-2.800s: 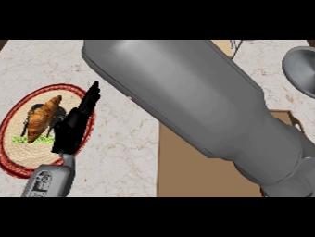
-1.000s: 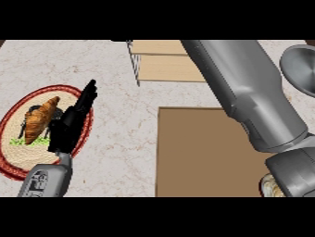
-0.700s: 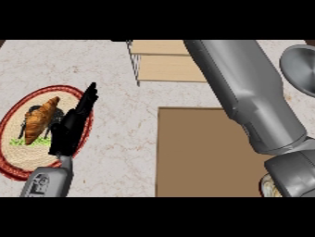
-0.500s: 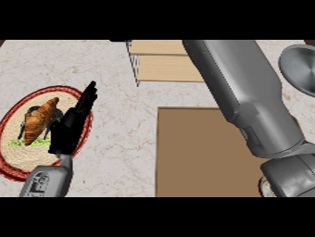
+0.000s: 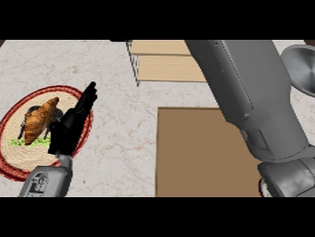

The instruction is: Pick the bell pepper from the tray and place it in the tiered shelf

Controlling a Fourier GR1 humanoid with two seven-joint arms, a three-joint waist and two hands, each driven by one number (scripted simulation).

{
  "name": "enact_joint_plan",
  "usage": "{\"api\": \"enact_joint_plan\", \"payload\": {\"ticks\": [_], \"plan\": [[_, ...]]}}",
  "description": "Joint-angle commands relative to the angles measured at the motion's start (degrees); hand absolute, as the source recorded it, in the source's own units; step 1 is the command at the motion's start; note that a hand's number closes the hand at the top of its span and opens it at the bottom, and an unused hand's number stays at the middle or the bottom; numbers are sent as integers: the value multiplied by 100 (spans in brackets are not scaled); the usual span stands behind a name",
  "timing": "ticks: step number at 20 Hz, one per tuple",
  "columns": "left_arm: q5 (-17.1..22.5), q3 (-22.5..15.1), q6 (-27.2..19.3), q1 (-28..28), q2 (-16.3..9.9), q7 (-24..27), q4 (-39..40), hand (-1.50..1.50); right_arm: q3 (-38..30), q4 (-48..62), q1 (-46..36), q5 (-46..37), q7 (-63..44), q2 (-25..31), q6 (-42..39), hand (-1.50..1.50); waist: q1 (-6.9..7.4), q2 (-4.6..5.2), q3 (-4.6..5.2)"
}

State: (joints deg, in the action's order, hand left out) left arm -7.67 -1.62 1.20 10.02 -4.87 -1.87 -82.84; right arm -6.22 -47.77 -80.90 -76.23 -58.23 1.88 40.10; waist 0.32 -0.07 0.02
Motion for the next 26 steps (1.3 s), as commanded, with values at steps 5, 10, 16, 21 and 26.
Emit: {"api": "enact_joint_plan", "payload": {"ticks": [5, 10, 16, 21, 26], "plan": [[-48, 55, -100, -118, 52, 311, 226, 0, -481, -1170, -120, -167, -592, 122, 579, -150, -81, -21, 0], [-49, 115, -117, -100, -37, -68, -2, 0, -810, -2433, 36, -503, -1119, 317, -646, -150, -250, -128, -8], [-75, 120, -231, -249, 48, -14, -2, 0, -1135, -3722, 961, -92, -1391, 193, -1984, -150, -442, -165, -14], [22, 284, -209, -346, -55, 16, -45, 0, -1118, -4947, 1648, 296, -1210, 352, -3205, -150, -574, -214, -15], [3, 224, -236, -423, 19, 37, -76, 0, -1342, -6505, 2307, 934, -1122, 510, -4307, -150, -598, -198, -14]]}}
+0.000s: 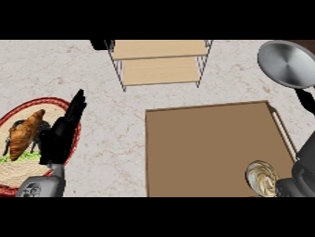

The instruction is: Pick the bell pepper from the tray and place it in the tiered shelf

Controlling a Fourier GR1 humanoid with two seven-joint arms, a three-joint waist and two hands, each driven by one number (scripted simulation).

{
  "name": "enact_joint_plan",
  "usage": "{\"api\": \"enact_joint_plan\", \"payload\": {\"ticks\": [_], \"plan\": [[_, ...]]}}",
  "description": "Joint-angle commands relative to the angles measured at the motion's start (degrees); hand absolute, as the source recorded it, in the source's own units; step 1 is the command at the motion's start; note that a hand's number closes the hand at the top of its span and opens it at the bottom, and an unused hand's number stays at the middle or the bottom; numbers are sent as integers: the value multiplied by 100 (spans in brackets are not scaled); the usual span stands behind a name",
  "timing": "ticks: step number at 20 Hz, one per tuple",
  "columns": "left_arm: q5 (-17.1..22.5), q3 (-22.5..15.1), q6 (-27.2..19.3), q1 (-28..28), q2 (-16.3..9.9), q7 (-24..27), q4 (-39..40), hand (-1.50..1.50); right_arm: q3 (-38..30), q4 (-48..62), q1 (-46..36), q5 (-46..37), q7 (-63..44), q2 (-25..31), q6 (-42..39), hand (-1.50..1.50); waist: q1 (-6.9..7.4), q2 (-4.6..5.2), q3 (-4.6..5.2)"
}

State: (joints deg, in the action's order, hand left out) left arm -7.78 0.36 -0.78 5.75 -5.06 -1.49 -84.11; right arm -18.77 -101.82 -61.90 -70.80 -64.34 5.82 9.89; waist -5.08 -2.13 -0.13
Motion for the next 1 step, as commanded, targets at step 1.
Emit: {"api": "enact_joint_plan", "payload": {"ticks": [1], "plan": [[58, 139, 25, 76, -103, 31, 39, 0, -101, -1337, 602, 558, -486, 62, -1508, -150, -81, 2, 1]]}}
